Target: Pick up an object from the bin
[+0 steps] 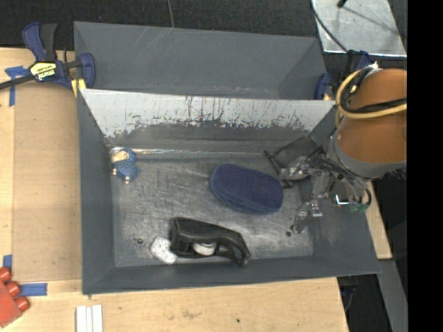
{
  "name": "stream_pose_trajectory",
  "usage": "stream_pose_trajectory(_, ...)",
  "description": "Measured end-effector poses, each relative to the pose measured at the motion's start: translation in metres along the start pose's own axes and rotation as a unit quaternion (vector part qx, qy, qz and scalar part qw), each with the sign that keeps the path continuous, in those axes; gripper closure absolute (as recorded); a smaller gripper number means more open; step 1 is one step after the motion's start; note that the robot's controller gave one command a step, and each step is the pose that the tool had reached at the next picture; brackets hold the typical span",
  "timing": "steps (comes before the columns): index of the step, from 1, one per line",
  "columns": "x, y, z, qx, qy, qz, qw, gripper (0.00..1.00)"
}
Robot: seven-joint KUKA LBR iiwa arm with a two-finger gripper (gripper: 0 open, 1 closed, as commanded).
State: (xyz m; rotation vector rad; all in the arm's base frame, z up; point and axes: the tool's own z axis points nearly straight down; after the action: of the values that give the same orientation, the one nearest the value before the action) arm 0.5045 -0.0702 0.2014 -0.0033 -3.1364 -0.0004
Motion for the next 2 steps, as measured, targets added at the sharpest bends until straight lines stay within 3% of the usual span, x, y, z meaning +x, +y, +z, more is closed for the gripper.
stream_pose_trajectory(1, -0.0617, 0.0196, 0.1123, 0.002, -0.0061, -0.173, 0.9849, 0.0)
stream_pose_trajectory(2, -0.0646, 0.0202, 0.1084, 0.002, -0.0119, -0.173, 0.9849, 1.0)
